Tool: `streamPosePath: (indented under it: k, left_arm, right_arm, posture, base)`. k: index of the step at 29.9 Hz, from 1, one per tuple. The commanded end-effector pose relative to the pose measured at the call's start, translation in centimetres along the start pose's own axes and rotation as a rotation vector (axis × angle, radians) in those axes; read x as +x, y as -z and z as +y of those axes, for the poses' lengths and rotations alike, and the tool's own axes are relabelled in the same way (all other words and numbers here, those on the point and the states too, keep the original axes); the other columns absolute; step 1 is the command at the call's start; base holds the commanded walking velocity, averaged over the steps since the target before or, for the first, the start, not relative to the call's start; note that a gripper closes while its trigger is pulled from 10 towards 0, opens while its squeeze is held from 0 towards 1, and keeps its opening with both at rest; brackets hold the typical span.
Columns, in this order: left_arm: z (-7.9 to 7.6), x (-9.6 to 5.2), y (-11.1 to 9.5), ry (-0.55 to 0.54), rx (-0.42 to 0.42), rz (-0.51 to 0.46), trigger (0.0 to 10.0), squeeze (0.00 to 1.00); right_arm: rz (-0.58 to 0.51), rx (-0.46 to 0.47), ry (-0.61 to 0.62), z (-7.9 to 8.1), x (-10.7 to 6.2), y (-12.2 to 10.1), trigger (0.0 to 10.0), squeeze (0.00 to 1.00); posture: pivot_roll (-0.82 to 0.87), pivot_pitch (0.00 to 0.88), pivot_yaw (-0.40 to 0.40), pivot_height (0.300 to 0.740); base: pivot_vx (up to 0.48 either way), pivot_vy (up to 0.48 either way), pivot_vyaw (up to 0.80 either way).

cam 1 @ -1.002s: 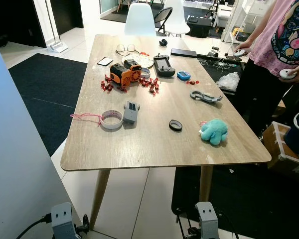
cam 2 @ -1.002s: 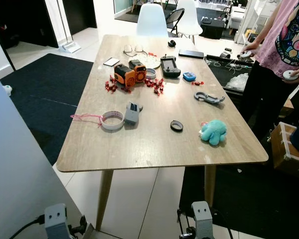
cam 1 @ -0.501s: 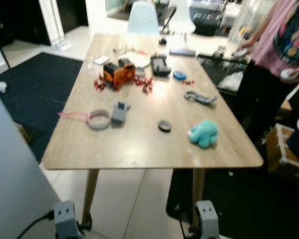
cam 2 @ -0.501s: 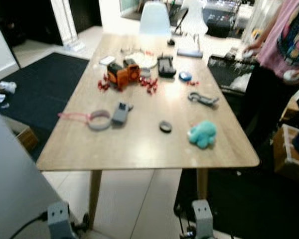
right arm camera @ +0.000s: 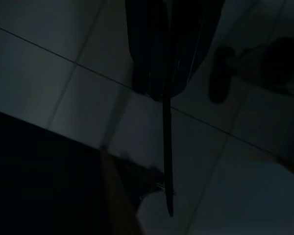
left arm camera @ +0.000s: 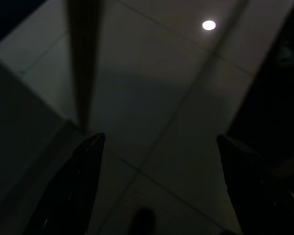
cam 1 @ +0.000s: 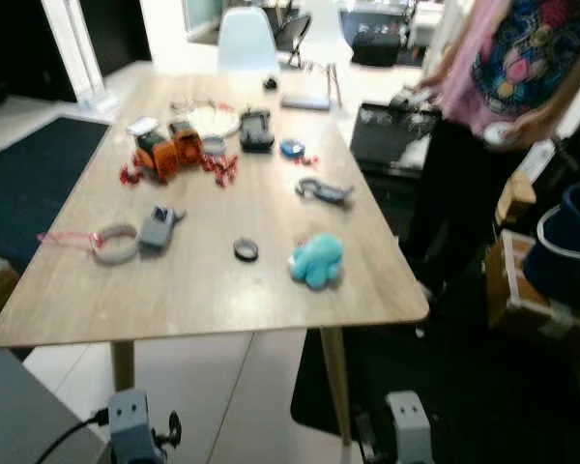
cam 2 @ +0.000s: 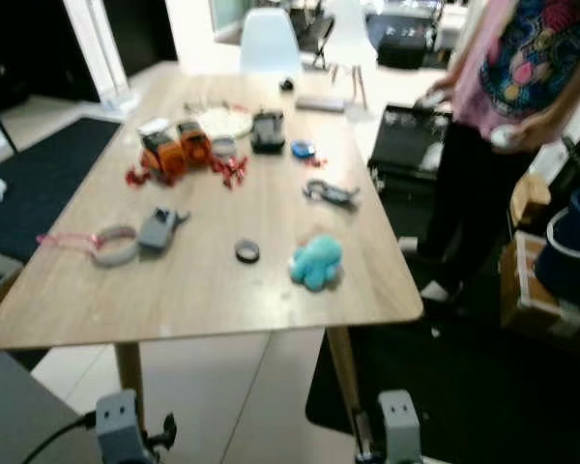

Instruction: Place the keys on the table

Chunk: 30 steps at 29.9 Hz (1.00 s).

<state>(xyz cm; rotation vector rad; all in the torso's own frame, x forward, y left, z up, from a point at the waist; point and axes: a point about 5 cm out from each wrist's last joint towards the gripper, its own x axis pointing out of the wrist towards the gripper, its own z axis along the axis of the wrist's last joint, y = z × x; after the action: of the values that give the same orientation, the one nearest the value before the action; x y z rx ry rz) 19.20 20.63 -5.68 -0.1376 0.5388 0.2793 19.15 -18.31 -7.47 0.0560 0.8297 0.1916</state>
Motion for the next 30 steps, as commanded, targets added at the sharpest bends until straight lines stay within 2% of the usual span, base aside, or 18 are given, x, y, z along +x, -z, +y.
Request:
streamPosePath:
  k: [1,14,16,17,18,20,21,22,23,24,26,27,29,30]
  left_arm:
    - [0.6,-0.3,0.9,-0.017,0.004,0.044,10.0,0.0]
    - [0.3,-0.3,0.9,-0.019,0.019,0.045,10.0,0.0]
    - [0.4,-0.2,0.8,-0.036,0.013,0.04,10.0,0.0]
    - [0.4,-0.2,0.8,-0.036,0.013,0.04,10.0,0.0]
    - [0.5,-0.2,0.7,-0.043,0.011,0.038,10.0,0.0]
    - [0.7,-0.2,0.8,-0.048,0.007,0.039,10.0,0.0]
    - [0.7,-0.2,0.8,-0.048,0.007,0.039,10.0,0.0]
    - [0.7,-0.2,0.8,-0.048,0.006,0.04,10.0,0.0]
    - [0.9,-0.3,0.9,-0.05,0.005,0.043,10.0,0.0]
    - [0.9,-0.3,0.9,-0.05,0.005,0.043,10.0,0.0]
    - [1.0,-0.3,0.9,-0.053,0.005,0.044,10.0,0.0]
    - [1.0,-0.3,0.9,-0.053,0.005,0.044,10.0,0.0]
    - [1.0,-0.3,0.9,-0.055,0.005,0.045,10.0,0.0]
    - [1.0,-0.3,0.9,-0.055,0.005,0.045,10.0,0.0]
  right_arm:
    - [0.008,0.017,0.001,0.3,0.0,0.3,10.0,0.0]
    - [-0.007,0.029,0.05,-0.9,-0.3,0.1,10.0,0.0]
    - [-0.043,0.039,0.145,-2.6,-0.7,-0.6,10.0,0.0]
    - [-0.043,0.039,0.145,-2.6,-0.7,-0.6,10.0,0.0]
    - [-0.056,0.044,0.188,-3.5,-0.9,-0.8,10.0,0.0]
    - [-0.087,0.06,0.354,-6.8,-2.2,-1.5,10.0,0.0]
    - [-0.087,0.06,0.354,-6.8,-2.2,-1.5,10.0,0.0]
    - [-0.103,0.069,0.411,-8.0,-2.8,-1.9,10.0,0.0]
    - [-0.172,0.08,0.529,-10.9,-4.2,-3.4,10.0,0.0]
    - [-0.172,0.08,0.529,-10.9,-4.2,-3.4,10.0,0.0]
    - [-0.269,0.09,0.616,-13.2,-5.6,-5.6,10.0,0.0]
    - [-0.269,0.09,0.616,-13.2,-5.6,-5.6,10.0,0.0]
    - [-0.399,0.124,0.694,-15.3,-7.1,-8.6,10.0,0.0]
    - [-0.399,0.124,0.694,-15.3,-7.1,-8.6,10.0,0.0]
  posture:
    - [0.04,0.077,-0.044,0.74]
    - [0.04,0.076,-0.044,0.74]
    - [0.04,0.077,-0.044,0.74]
    - [0.04,0.077,-0.044,0.74]
    - [0.04,0.077,-0.044,0.74]
    - [0.03,0.079,-0.044,0.74]
    - [0.03,0.079,-0.044,0.74]
    - [0.03,0.079,-0.044,0.74]
    - [0.03,0.076,-0.045,0.74]
    - [0.03,0.076,-0.045,0.74]
    - [0.03,0.073,-0.046,0.74]
    - [0.03,0.073,-0.046,0.74]
    - [0.03,0.072,-0.046,0.74]
    - [0.03,0.072,-0.046,0.74]
  base:
    - [0.0,0.0,0.0]
    - [0.0,0.0,0.0]
    - [0.0,0.0,0.0]
    - [0.0,0.0,0.0]
    - [0.0,0.0,0.0]
    - [0.0,0.0,0.0]
    - [0.0,0.0,0.0]
    - [0.0,0.0,0.0]
    - [0.0,0.0,0.0]
    - [0.0,0.0,0.0]
    - [0.0,0.0,0.0]
    - [0.0,0.0,0.0]
    - [0.0,0.0,0.0]
    - [0.0,0.0,0.0]
